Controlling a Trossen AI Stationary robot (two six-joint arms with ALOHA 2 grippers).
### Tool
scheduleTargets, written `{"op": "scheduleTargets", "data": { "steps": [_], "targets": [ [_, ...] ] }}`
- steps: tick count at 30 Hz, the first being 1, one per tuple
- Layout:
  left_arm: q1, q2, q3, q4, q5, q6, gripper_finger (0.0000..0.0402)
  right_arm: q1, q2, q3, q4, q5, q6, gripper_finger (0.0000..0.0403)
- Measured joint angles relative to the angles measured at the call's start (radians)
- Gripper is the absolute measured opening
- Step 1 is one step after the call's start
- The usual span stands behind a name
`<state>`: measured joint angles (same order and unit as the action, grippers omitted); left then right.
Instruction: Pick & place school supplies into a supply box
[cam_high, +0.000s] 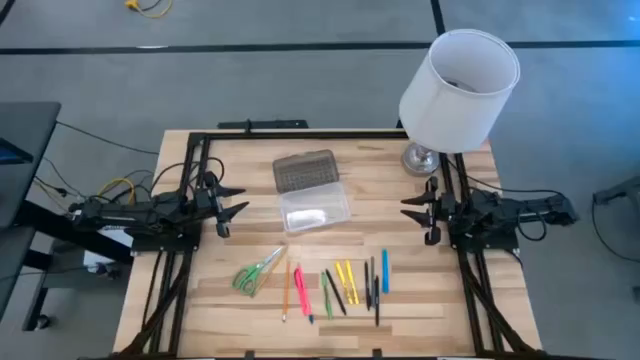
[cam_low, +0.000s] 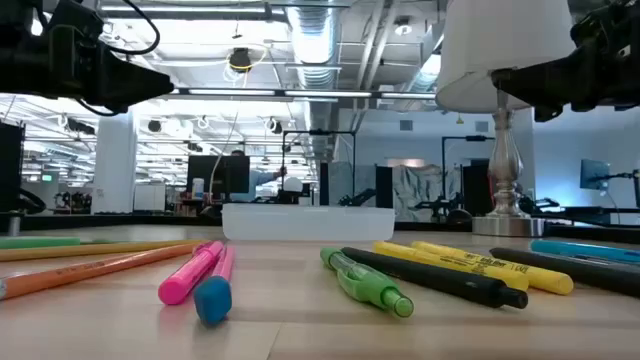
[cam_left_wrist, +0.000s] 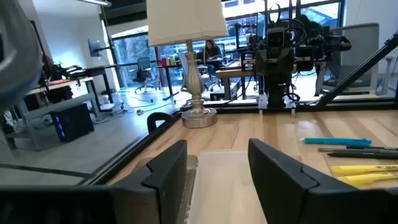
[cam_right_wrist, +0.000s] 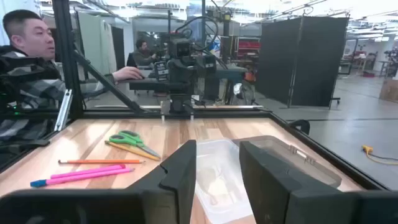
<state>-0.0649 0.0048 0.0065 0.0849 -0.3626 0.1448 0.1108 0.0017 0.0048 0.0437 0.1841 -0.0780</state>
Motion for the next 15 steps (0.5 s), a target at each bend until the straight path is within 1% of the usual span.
{"op": "scheduleTargets", "data": {
  "steps": [15],
  "targets": [
    [0.0,0.0,0.0,0.0,0.0,-0.005,0.0167,0.0,0.0,0.0,0.0,0.0,0.0,0.0118]
  ]
}}
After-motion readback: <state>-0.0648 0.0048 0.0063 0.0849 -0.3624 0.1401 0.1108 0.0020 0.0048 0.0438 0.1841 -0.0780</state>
